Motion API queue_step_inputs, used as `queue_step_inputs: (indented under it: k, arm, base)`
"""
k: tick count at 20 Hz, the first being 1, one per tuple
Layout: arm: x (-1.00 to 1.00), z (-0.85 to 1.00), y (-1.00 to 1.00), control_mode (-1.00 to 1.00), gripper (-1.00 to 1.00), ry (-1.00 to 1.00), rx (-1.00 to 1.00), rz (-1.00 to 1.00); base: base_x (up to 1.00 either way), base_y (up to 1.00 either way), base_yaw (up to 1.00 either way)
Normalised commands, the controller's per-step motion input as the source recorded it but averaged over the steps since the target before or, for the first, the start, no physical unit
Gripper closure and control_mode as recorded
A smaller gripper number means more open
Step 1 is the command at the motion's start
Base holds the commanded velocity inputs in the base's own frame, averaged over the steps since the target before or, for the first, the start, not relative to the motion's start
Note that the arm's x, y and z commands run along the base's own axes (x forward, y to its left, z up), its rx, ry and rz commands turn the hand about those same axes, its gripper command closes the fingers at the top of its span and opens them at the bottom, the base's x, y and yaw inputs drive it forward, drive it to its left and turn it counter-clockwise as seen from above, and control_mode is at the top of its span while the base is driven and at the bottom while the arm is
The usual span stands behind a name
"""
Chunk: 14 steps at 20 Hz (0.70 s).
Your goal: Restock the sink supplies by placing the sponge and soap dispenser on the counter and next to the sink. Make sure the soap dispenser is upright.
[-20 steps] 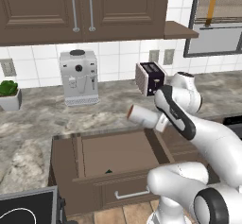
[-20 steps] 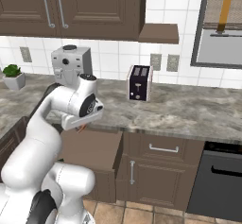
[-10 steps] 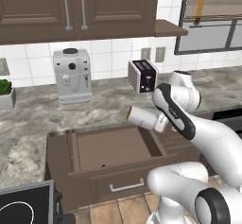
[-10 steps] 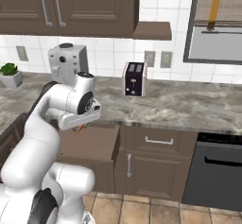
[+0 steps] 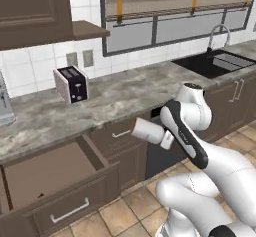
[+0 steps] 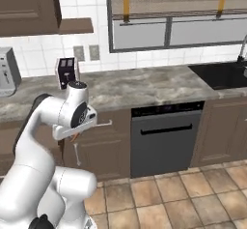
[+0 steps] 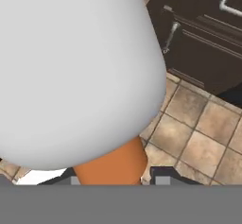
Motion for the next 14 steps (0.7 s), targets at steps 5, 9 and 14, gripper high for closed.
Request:
queue_step_inputs:
  k: [5, 9, 14]
  arm:
    - [0.0, 0.0, 0.0, 1.0, 1.0, 0.0, 0.0, 0.0]
    - [0.0, 0.0, 0.0, 1.0, 1.0, 0.0, 0.0, 0.0]
    - [0.0, 0.0, 0.0, 1.0, 1.0, 0.0, 0.0, 0.0]
  base:
    - [0.61, -1.0, -0.28]
    - [0.85, -1.0, -0.02]
    - [0.98, -0.88, 0.06]
